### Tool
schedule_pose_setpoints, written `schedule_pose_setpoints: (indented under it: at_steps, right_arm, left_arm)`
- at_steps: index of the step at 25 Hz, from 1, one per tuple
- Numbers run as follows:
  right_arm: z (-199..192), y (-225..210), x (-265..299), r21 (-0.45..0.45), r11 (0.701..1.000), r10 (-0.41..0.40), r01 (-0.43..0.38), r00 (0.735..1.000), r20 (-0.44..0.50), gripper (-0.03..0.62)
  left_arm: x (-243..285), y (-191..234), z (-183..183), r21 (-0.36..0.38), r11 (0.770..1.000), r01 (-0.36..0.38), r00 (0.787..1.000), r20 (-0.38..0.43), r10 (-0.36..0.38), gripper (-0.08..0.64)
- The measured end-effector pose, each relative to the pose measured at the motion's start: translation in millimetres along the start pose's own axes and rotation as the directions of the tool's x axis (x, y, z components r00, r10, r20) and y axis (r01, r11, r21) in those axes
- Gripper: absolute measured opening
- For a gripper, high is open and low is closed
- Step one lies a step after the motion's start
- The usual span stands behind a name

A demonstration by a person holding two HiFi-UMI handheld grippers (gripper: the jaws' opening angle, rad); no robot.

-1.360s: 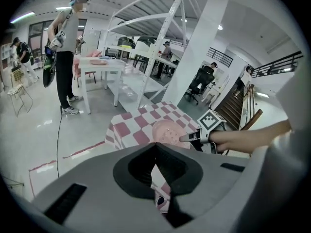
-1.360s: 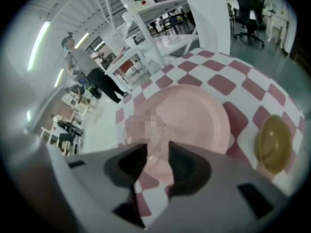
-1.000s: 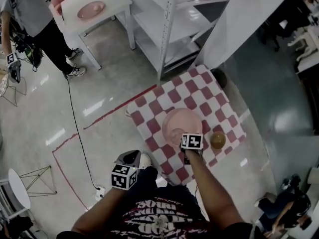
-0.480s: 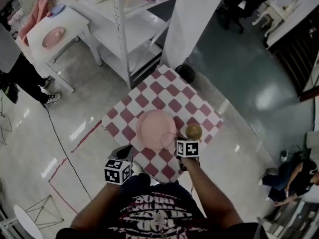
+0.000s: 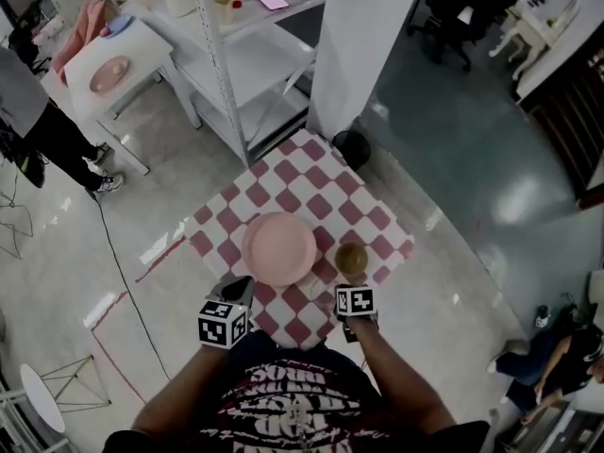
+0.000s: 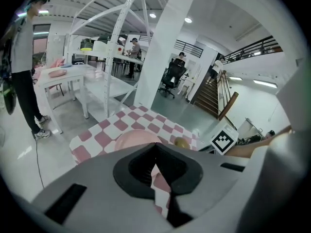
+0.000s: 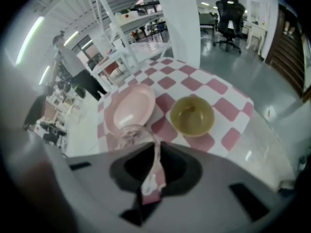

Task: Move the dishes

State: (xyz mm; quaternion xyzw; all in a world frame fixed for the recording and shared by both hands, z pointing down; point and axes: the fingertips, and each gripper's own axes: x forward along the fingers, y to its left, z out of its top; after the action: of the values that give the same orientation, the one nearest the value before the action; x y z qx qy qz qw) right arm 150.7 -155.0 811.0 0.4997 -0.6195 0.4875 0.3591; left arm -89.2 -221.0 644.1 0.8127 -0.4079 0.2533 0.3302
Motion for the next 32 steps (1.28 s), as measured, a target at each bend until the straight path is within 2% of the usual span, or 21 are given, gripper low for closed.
schedule_pose_setpoints:
  at_steps: [5, 9, 14, 18, 21, 23, 26, 27, 28, 29, 30, 32]
  right_arm:
    - [-7.7, 2.3, 15.8, -0.142, 0.986, 0.074, -0.083, 0.995, -0.065, 0.06]
    - [-3.7, 10.7, 35.5, -0.223, 0.962, 0.133, -0.154, 0.985, -0.107, 0.064]
    - [9.1, 5.8, 51.5, -0.313, 0.938, 0.122, -0.149, 0.987, -0.106, 0.065]
    - [13.3, 6.3, 49.0, -0.364, 0.918, 0.125, -0.158, 0.986, -0.113, 0.074]
    - [22.4, 5.9, 36.6, -0.379, 0.917, 0.108, -0.128, 0.992, -0.072, 0.124]
    - [29.5, 6.3, 19.1, -0.377, 0.92, 0.1, -0.104, 0.994, -0.03, 0.127]
    - [45.5, 14.7, -24.7, -0.346, 0.936, 0.096, -0.065, 0.993, 0.074, 0.122]
    - [52.0, 20.7, -44.2, -0.315, 0.947, 0.11, -0.066, 0.986, 0.122, 0.086]
    - [59.9, 29.8, -67.0, -0.281, 0.956, 0.145, -0.088, 0.971, 0.188, 0.051]
    - [69.5, 42.2, -93.0, -0.254, 0.958, 0.2, -0.129, 0.94, 0.278, 0.044]
    - [80.0, 56.4, -121.7, -0.244, 0.953, 0.262, -0.177, 0.887, 0.38, 0.041]
    - [96.6, 81.5, -179.0, -0.263, 0.937, 0.342, -0.231, 0.764, 0.548, 0.037]
  left_arm:
    - [-16.1, -13.8, -15.0, -0.086, 0.989, -0.117, 0.993, 0.024, 0.119, 0.031]
    - [-37.2, -18.1, -43.4, -0.157, 0.962, -0.222, 0.973, 0.024, 0.228, 0.031]
    - [-59.6, -21.2, -67.7, -0.238, 0.923, -0.301, 0.949, 0.021, 0.315, 0.031]
    - [-72.6, -24.7, -75.1, -0.259, 0.909, -0.325, 0.938, 0.029, 0.344, 0.031]
    - [-76.8, -21.1, -71.2, -0.256, 0.913, -0.317, 0.939, 0.052, 0.34, 0.031]
    - [-79.0, -18.3, -61.0, -0.231, 0.925, -0.302, 0.941, 0.083, 0.328, 0.031]
    - [-88.1, -14.0, -38.8, -0.183, 0.945, -0.271, 0.943, 0.145, 0.298, 0.031]
    - [-91.6, -13.6, -31.5, -0.17, 0.953, -0.252, 0.946, 0.164, 0.279, 0.031]
    - [-95.3, -13.8, -24.8, -0.157, 0.96, -0.232, 0.949, 0.182, 0.258, 0.031]
    - [-99.4, -14.1, -18.3, -0.14, 0.967, -0.213, 0.95, 0.199, 0.239, 0.031]
    - [-104.3, -14.4, -11.2, -0.12, 0.973, -0.199, 0.95, 0.22, 0.221, 0.031]
    - [-117.3, -16.0, 8.9, -0.069, 0.982, -0.176, 0.941, 0.281, 0.188, 0.031]
